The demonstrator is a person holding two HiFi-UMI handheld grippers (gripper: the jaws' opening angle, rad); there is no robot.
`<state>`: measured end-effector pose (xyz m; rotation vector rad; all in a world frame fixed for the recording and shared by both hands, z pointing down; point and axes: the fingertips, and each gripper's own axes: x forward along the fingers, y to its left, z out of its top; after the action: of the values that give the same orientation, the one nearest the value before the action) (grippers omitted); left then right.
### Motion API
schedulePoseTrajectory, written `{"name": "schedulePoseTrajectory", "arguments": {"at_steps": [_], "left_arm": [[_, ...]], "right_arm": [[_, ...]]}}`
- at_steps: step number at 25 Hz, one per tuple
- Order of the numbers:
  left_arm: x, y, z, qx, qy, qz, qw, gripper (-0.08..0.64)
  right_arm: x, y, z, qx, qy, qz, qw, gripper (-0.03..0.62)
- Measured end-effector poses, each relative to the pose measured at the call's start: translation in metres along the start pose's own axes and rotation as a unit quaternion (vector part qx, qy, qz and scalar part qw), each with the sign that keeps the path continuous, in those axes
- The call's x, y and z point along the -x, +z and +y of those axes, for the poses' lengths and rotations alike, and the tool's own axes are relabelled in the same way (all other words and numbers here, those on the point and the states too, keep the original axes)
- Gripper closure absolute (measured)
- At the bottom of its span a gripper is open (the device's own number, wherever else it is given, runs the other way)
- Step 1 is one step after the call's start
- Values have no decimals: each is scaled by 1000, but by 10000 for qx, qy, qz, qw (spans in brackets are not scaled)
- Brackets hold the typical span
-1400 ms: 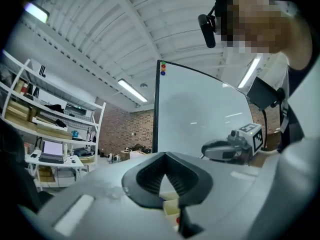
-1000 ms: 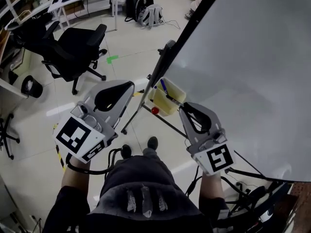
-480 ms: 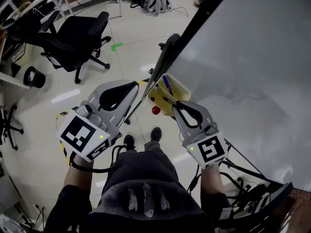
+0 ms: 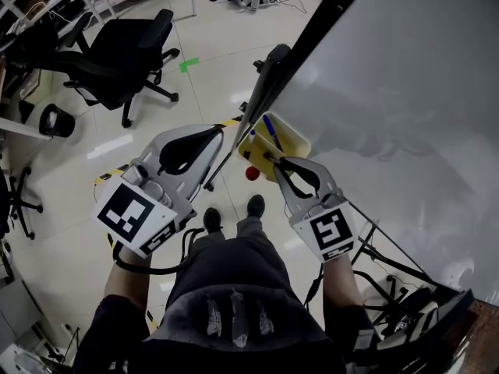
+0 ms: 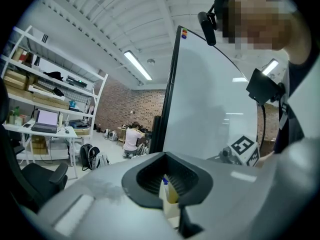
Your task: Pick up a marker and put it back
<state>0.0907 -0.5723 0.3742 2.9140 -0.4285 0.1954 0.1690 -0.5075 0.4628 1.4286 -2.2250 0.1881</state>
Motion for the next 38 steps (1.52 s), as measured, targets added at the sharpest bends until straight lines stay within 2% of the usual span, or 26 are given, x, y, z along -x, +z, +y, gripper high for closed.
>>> {"name": "schedulePoseTrajectory", "arguments": {"at_steps": [4, 7, 11, 15, 21, 24, 33, 35, 38], "left_arm": [[-3, 4, -1, 52, -13, -136, 9999, 554], [-1, -1, -3, 5, -67, 1, 10000, 554], [2, 6, -4, -59, -76, -39, 9999, 554], [1, 15, -5, -140, -88, -166, 9997, 554], [10, 37, -15, -360, -148, -315, 9987, 554], [12, 44, -18, -601, -182, -421, 9971, 554], [62, 86, -43, -1137, -225, -921, 9890, 554], [70, 91, -49, -1152, -301, -1025, 9876, 554], [83, 92, -56, -1094, -394, -1081, 9873, 554]], "right_arm": [[-1, -1, -1, -107, 25, 36, 9999, 549], [0, -3, -1, -27, 19, 72, 10000, 545], [9, 1, -6, -162, -82, -79, 9998, 525], [14, 14, -16, -65, -243, -254, 9994, 520], [22, 63, -22, 142, -389, -775, 9961, 520], [21, 82, -24, 169, -460, -1155, 9921, 520], [65, 169, 12, 495, -613, -2131, 9738, 522], [76, 179, 25, 537, -603, -2239, 9713, 591], [84, 182, 47, 699, -606, -2112, 9731, 592]]}}
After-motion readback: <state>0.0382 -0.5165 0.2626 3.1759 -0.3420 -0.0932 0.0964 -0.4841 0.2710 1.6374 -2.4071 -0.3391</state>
